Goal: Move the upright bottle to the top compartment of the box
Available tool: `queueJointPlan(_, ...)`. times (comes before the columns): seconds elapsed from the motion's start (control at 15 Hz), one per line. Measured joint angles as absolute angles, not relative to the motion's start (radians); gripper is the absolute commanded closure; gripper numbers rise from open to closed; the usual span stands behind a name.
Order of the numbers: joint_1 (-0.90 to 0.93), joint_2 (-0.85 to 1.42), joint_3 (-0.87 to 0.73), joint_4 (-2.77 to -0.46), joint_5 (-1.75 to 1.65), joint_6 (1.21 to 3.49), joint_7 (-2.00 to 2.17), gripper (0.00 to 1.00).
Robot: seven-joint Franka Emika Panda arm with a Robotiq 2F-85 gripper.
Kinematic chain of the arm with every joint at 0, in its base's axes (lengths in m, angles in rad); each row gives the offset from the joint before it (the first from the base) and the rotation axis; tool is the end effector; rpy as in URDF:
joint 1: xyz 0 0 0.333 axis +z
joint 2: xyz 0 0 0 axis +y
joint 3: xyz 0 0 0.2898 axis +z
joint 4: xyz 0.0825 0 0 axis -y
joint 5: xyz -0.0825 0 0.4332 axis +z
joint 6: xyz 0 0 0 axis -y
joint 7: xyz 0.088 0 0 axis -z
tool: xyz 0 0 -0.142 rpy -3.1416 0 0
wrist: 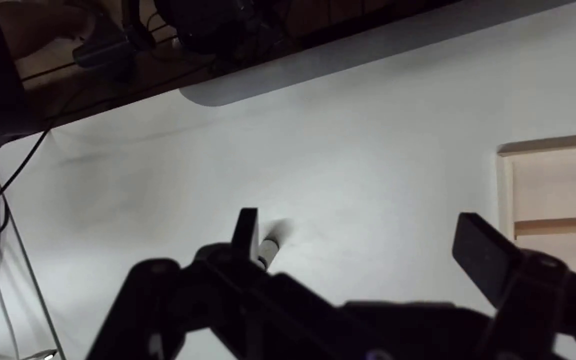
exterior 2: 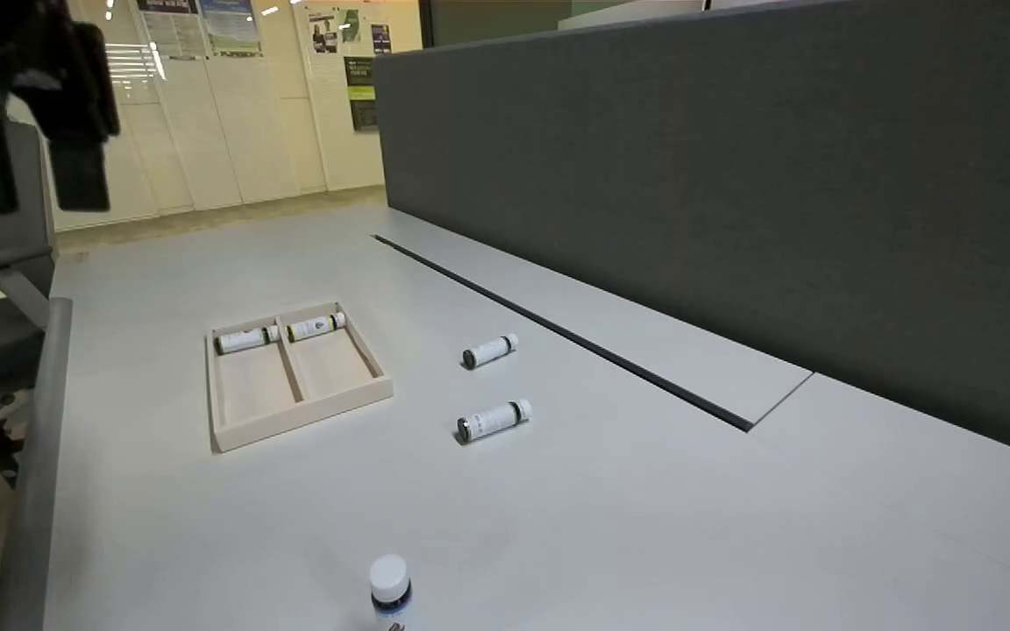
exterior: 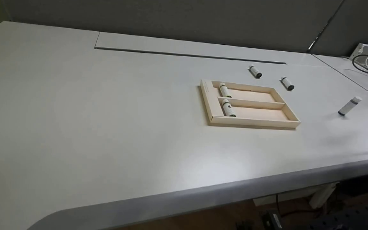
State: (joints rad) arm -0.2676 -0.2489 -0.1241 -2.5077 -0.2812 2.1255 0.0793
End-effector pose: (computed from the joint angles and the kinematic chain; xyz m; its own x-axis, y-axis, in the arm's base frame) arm 0.4240 -0.1935 0.2712 0.9430 -0.3058 -0.1311 -0.2778 -0.9405 0.1957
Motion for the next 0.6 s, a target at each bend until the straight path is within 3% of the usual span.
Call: queueJointPlan(0.6,-0.27,0.221,-0.218,-2.231,-0.259,2.333,0.106,0.0)
